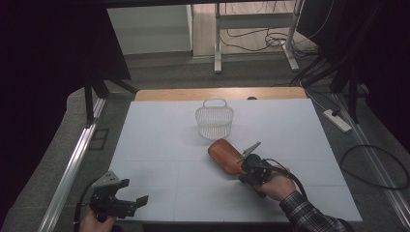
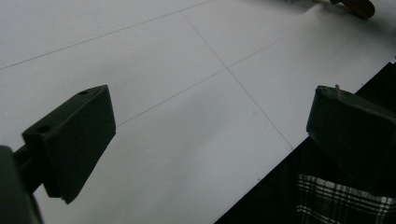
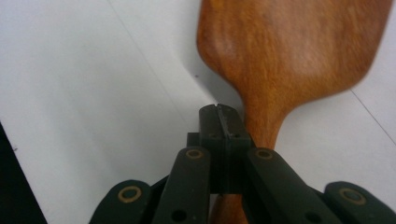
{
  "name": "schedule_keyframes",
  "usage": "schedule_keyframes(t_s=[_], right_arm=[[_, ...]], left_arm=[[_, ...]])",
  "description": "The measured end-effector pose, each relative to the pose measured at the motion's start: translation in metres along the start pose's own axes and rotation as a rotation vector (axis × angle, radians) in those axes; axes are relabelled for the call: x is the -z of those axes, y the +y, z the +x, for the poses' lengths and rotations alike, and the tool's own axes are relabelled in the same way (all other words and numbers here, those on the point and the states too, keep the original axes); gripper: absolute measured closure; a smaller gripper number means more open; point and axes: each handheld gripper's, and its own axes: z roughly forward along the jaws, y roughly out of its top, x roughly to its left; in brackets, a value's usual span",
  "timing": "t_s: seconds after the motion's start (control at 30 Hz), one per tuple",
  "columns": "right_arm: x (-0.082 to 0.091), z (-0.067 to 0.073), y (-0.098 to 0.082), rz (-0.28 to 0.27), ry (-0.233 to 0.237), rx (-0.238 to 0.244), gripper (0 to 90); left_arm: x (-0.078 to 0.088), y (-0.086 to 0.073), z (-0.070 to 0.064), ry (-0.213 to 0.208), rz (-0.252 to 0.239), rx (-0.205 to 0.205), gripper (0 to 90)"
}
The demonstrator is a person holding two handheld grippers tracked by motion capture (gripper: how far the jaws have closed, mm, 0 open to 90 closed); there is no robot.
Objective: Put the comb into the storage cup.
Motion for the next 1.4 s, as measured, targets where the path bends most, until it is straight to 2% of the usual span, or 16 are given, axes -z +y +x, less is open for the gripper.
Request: schedule_keyframes(t_s=[0.33,0.6,0.87,1.13,1.23,1.27,1.3,1.4], right_arm=[[0.002,-0.013,-0.008,0.023,-0.034,-0.028,89.5],[0.002,-0.014,-0.008,0.025,-0.036,-0.032,89.5],[0.016,-0.005,-0.004,-0.041,-0.021,-0.023,88.7],[0.019,0.002,-0.001,-0.050,-0.048,0.001,77.7],[0.022,0.001,0.000,-0.065,-0.073,-0.015,68.3],[0.023,-0.001,0.000,-0.069,-0.079,-0.022,62.6],[0.023,-0.001,0.000,-0.069,-0.079,-0.022,62.6],[0.024,-0.005,-0.001,-0.072,-0.099,-0.030,50.5]], left_arm=[[0.000,0.000,0.000,0.002,0.003,0.002,2.3],[0.000,0.000,0.000,0.003,0.004,0.003,2.4],[0.000,0.000,0.000,0.003,0.005,0.004,2.4],[0.000,0.000,0.000,0.004,0.005,0.004,2.5],[0.000,0.000,0.000,0.004,0.004,0.005,2.5],[0.000,0.000,0.000,0.004,0.004,0.006,2.5],[0.000,0.000,0.000,0.003,0.005,0.006,2.5],[0.000,0.000,0.000,0.004,0.006,0.005,2.5]])
